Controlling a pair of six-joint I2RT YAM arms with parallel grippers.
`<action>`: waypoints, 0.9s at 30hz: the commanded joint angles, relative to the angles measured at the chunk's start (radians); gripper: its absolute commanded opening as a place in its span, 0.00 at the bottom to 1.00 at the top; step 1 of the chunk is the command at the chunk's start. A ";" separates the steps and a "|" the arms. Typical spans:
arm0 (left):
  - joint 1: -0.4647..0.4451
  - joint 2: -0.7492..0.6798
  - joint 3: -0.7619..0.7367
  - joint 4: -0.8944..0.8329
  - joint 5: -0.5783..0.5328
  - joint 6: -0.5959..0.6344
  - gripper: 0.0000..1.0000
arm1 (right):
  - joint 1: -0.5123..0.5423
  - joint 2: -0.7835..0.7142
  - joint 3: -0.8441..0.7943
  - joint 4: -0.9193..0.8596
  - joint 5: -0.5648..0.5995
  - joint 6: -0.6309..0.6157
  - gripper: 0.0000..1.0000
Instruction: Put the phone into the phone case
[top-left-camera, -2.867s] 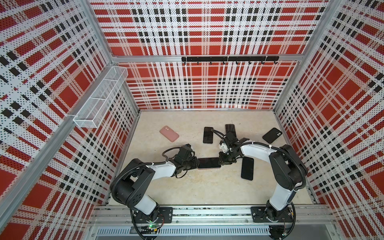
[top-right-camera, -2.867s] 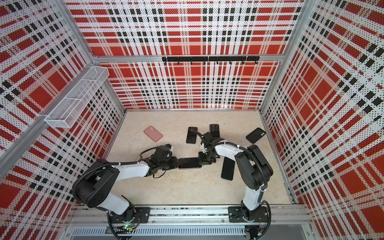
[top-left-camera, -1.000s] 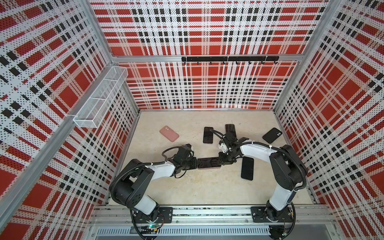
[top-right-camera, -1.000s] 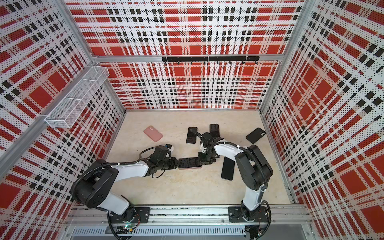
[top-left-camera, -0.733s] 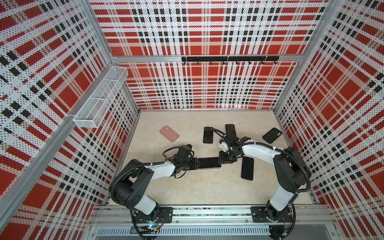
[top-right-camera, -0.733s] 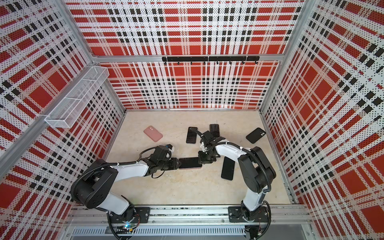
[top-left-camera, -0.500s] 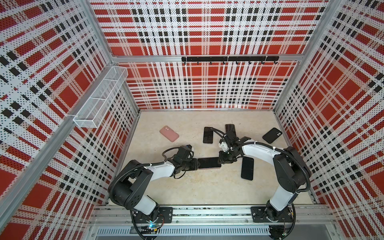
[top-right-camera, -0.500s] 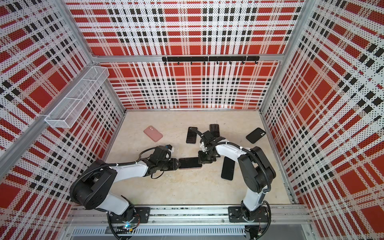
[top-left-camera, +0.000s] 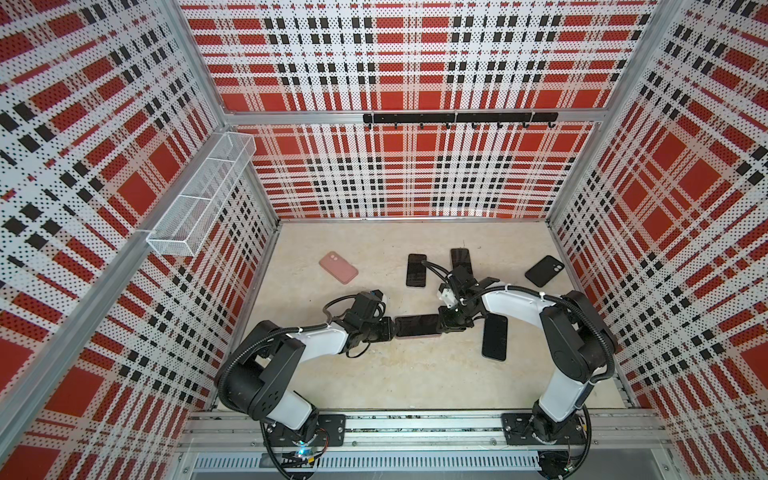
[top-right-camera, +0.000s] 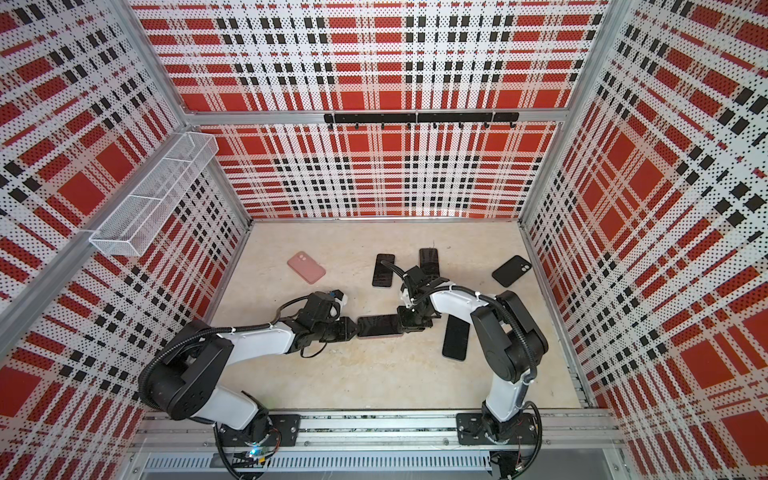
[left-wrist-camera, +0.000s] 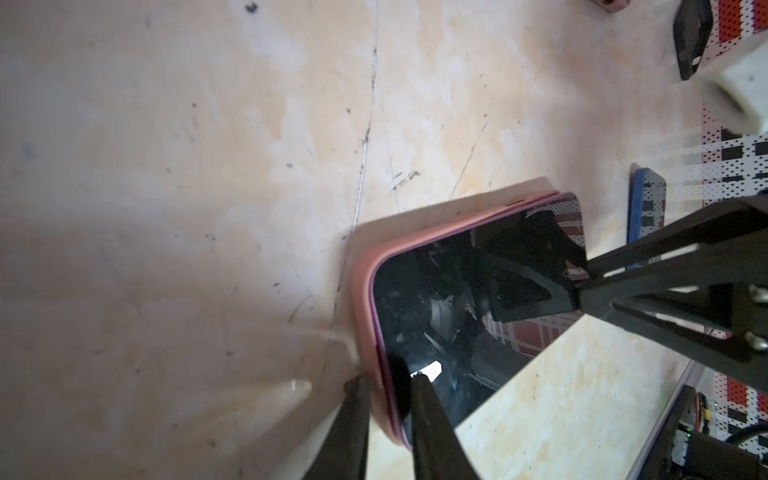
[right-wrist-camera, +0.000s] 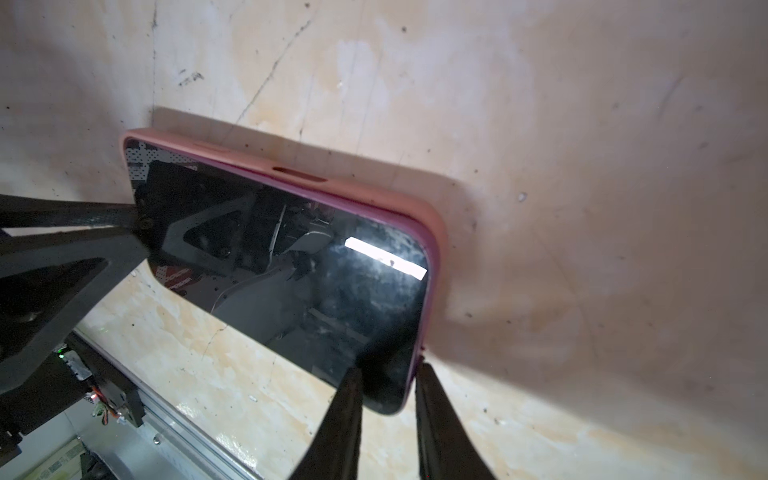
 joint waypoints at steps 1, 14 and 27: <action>-0.016 0.055 -0.042 -0.098 -0.012 0.000 0.20 | -0.001 0.023 -0.016 0.029 -0.016 0.005 0.24; -0.033 0.096 -0.056 -0.066 -0.017 -0.017 0.13 | 0.040 0.041 -0.026 0.061 -0.036 0.040 0.20; -0.039 0.100 -0.082 -0.050 -0.024 -0.014 0.29 | 0.082 0.071 -0.035 0.028 0.031 0.079 0.19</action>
